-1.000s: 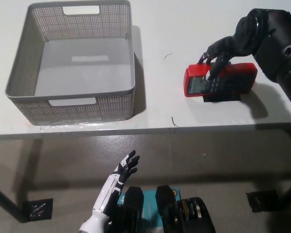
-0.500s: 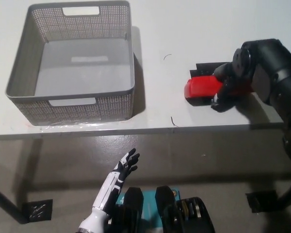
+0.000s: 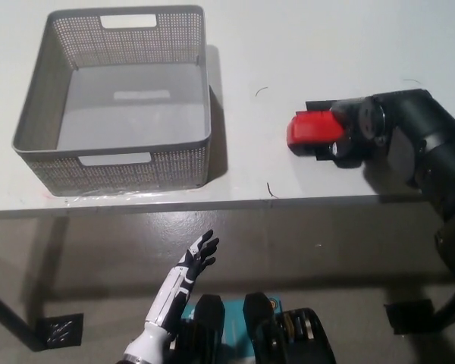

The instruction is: Use the right hand to pick up a multimeter on the right side and put it into a container on the left side

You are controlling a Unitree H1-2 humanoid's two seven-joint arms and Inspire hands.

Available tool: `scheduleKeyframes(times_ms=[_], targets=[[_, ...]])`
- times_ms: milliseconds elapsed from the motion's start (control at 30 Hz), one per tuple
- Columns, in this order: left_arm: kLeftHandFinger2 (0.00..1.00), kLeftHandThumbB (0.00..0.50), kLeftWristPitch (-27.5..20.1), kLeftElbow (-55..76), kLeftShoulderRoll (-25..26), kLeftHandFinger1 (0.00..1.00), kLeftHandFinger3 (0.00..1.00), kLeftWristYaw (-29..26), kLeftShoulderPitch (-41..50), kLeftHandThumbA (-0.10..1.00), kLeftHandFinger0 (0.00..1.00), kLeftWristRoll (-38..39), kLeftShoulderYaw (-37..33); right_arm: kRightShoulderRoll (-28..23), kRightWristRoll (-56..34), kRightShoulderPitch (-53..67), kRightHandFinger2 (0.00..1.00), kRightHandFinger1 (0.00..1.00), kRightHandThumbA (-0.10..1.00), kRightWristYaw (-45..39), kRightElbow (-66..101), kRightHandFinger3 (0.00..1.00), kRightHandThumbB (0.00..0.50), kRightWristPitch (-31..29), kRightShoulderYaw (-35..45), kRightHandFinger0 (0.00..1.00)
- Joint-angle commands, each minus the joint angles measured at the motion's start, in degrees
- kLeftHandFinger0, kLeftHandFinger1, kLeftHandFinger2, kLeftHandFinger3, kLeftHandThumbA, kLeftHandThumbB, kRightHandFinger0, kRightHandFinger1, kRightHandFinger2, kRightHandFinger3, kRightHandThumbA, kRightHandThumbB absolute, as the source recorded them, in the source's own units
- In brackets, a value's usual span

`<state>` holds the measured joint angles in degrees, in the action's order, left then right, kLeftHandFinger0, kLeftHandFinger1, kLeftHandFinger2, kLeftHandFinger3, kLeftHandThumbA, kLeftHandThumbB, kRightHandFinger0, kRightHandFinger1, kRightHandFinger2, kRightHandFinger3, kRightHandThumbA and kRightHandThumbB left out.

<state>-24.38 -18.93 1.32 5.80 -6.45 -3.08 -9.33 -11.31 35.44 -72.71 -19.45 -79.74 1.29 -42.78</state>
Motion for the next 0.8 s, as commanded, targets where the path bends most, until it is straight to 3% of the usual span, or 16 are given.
scheduleKeyframes(times_ms=[0,33,67,100,133,167,200,233,333,400,433,567,633,700,733,767], targets=[[1.00,0.463,-2.5,1.8,0.4,1.00,1.00,0.7,-2.0,1.00,1.00,0.6,0.2,-2.3,-4.6,5.6,0.16,0.02,-0.10,26.5,-1.5,0.38,0.192,-3.0,7.7,0.00],[1.00,0.463,-2.5,1.7,0.3,1.00,1.00,0.8,-2.0,1.00,1.00,0.8,0.2,-2.4,-6.3,5.3,0.20,0.05,-0.10,26.2,-1.5,0.38,0.180,-3.7,9.7,0.00],[1.00,0.457,-2.5,1.7,0.3,1.00,1.00,0.7,-2.0,1.00,1.00,0.7,0.2,-2.4,-9.4,4.7,0.20,0.06,-0.10,24.4,-1.4,0.21,0.148,-4.0,13.0,0.00],[1.00,0.457,-2.5,1.6,0.3,1.00,1.00,0.6,-2.0,1.00,1.00,0.5,0.2,-2.6,-12.7,3.9,0.49,0.24,-0.10,22.2,-1.3,0.34,0.153,-4.6,16.9,0.00],[1.00,0.457,-2.5,1.6,0.3,1.00,1.00,0.5,-1.9,1.00,1.00,0.4,0.2,-2.6,-13.7,3.7,0.63,0.31,-0.10,21.4,-1.2,0.49,0.131,-5.2,18.6,0.00],[1.00,0.458,-2.5,1.6,0.4,1.00,1.00,0.6,-2.0,1.00,1.00,0.4,0.2,-2.5,-16.1,2.7,0.77,0.41,-0.10,19.5,-1.1,0.72,0.122,-4.7,21.9,0.00],[1.00,0.454,-2.5,1.6,0.4,1.00,1.00,0.6,-2.0,1.00,1.00,0.4,0.2,-2.4,-17.4,2.1,0.77,0.45,-0.10,18.4,-1.1,0.79,0.138,-4.1,23.9,0.00],[1.00,0.452,-2.5,1.6,0.4,1.00,1.00,0.6,-2.0,1.00,1.00,0.5,0.2,-2.2,-20.0,1.0,0.75,0.44,-0.10,16.2,-1.1,0.79,0.136,-2.7,28.0,0.00],[1.00,0.452,-2.5,1.7,0.3,1.00,1.00,0.6,-1.7,1.00,1.00,0.2,0.1,-1.9,-29.3,-1.5,0.78,0.45,-0.10,11.6,-0.7,0.70,0.176,0.4,40.1,0.00],[1.00,0.449,-2.5,1.5,0.3,1.00,1.00,0.5,-1.8,1.00,1.00,0.0,0.1,-1.7,-32.6,-2.5,0.85,0.48,-0.10,9.8,-0.5,0.78,0.158,1.7,46.0,0.00],[1.00,0.448,-2.5,1.5,0.4,1.00,1.00,0.5,-1.7,1.00,1.00,0.0,0.1,-1.5,-35.8,-3.4,0.88,0.51,-0.10,8.6,-0.6,0.98,0.155,3.3,50.3,0.00],[1.00,0.447,-2.5,1.4,0.3,1.00,1.00,0.7,-1.7,1.00,1.00,0.3,0.2,-1.0,-43.0,-6.4,0.80,0.40,-0.10,7.1,-0.3,1.00,0.154,8.1,61.6,0.00],[1.00,0.446,-2.5,1.4,0.4,1.00,1.00,0.6,-1.6,1.00,1.00,0.1,0.2,-0.8,-43.9,-7.3,0.77,0.28,-0.10,6.4,-0.3,1.00,0.122,9.6,64.3,0.00],[1.00,0.448,-2.5,1.3,0.4,1.00,1.00,0.7,-1.6,1.00,1.00,0.2,0.2,-0.7,-45.3,-8.5,0.67,0.11,-0.10,4.5,-0.1,1.00,0.118,10.8,67.4,0.00],[1.00,0.454,-2.5,1.2,0.4,1.00,1.00,0.7,-1.6,1.00,1.00,0.3,0.2,-0.7,-45.6,-8.9,0.64,0.05,-0.10,4.1,0.1,1.00,0.171,11.2,68.3,0.00],[1.00,0.454,-2.5,1.0,0.4,1.00,1.00,0.8,-1.6,1.00,1.00,0.4,0.1,-0.5,-46.6,-9.8,0.62,0.02,-0.10,4.1,0.3,1.00,0.168,12.3,70.5,0.00]])
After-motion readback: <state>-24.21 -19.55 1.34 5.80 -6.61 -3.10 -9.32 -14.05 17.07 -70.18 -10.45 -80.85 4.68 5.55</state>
